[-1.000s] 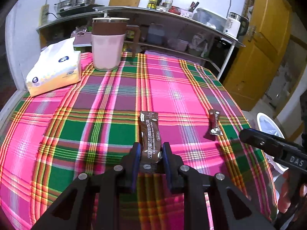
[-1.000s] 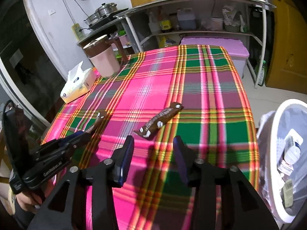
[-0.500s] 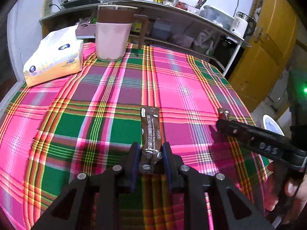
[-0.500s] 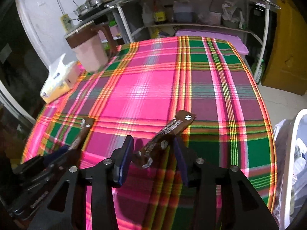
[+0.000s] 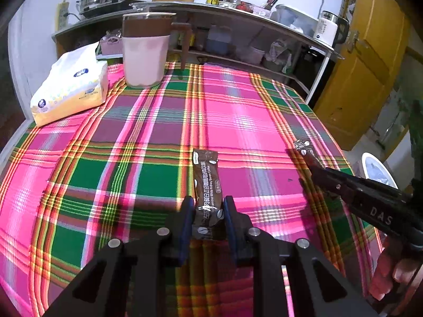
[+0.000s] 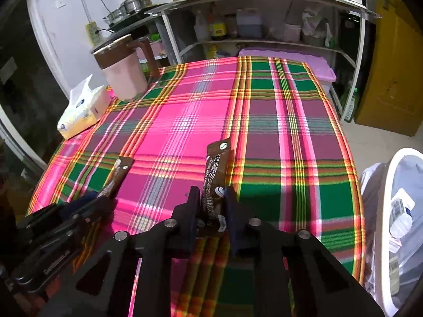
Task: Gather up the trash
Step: 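Carry both brown wrappers over the bin and open both tools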
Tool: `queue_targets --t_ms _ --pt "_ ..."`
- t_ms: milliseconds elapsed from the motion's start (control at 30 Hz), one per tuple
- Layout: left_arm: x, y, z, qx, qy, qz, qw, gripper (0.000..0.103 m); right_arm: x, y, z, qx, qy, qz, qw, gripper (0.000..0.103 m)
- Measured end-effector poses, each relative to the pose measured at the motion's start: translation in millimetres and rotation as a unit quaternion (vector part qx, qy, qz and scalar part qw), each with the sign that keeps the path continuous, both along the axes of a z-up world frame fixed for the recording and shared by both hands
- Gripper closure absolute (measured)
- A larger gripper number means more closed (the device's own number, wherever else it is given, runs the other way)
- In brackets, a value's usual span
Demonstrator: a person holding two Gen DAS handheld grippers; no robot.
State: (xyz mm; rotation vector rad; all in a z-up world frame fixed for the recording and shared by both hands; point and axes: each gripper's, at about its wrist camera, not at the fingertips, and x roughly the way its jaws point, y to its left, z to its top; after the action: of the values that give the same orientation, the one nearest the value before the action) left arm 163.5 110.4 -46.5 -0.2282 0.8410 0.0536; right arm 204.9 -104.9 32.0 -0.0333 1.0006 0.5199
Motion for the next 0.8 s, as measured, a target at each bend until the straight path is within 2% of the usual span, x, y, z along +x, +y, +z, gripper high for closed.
queue_targets --t_ms 433,800 --pt "-25.6 -48.6 30.2 0.008 -0.030 -0.032 0.9990 0.080 -37.1 -36.2 31.7 0.035 -0.026 0.012 0.999 0.083" --pt "-31.9 -101.1 50.1 0.004 -0.045 -0.083 0.9955 0.080 -58.8 -88.5 54.2 0.048 -0.048 -0.026 0.997 0.083"
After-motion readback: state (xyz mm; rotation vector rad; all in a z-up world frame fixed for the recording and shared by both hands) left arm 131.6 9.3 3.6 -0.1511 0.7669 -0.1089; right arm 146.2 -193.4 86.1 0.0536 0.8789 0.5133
